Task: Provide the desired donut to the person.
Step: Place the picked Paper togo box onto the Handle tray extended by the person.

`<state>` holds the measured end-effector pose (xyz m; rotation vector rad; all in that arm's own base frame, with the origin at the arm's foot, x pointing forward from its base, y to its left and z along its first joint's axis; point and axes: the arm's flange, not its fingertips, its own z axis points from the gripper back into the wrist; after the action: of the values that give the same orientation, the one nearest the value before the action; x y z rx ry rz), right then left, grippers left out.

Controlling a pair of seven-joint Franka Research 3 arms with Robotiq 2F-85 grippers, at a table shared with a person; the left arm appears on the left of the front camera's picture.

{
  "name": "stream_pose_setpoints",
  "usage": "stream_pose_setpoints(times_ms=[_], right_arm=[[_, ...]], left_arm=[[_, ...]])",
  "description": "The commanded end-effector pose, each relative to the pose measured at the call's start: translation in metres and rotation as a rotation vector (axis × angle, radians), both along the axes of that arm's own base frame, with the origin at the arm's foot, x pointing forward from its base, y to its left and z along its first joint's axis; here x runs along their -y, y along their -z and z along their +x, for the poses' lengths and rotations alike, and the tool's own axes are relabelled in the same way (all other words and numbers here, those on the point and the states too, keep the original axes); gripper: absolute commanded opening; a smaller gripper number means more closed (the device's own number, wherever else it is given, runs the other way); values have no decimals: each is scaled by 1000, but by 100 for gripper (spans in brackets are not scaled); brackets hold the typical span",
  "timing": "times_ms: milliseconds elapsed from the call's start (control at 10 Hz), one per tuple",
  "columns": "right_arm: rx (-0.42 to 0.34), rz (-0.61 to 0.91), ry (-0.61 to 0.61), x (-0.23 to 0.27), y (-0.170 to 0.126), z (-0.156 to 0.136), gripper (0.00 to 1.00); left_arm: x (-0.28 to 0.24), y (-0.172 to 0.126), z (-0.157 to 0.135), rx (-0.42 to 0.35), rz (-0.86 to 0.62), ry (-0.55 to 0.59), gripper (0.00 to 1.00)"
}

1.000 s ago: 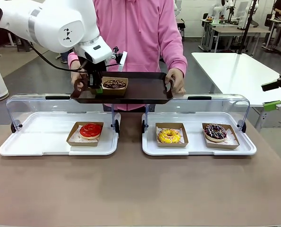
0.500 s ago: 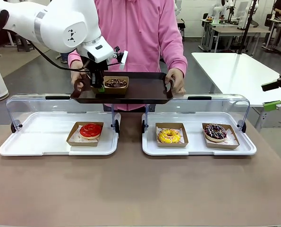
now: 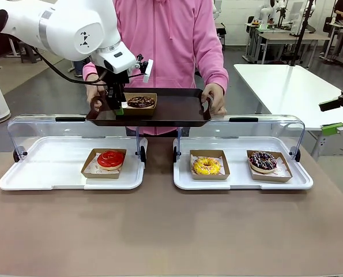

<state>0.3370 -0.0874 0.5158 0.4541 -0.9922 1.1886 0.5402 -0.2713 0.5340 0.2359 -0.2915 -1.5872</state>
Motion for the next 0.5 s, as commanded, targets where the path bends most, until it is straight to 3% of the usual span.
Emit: stream_pose_setpoints(times_ms=[0,100,400], right_arm=[[13,13,-7,1,1,2,100],[13,13,-7,1,1,2,100],[13,13,-7,1,1,2,100]], left_arm=[[-3,-6,3,-26,-20,12,94],[-4,-8,2,-29,-27,24,100],[-6,-9,3,-49,-23,39,100]])
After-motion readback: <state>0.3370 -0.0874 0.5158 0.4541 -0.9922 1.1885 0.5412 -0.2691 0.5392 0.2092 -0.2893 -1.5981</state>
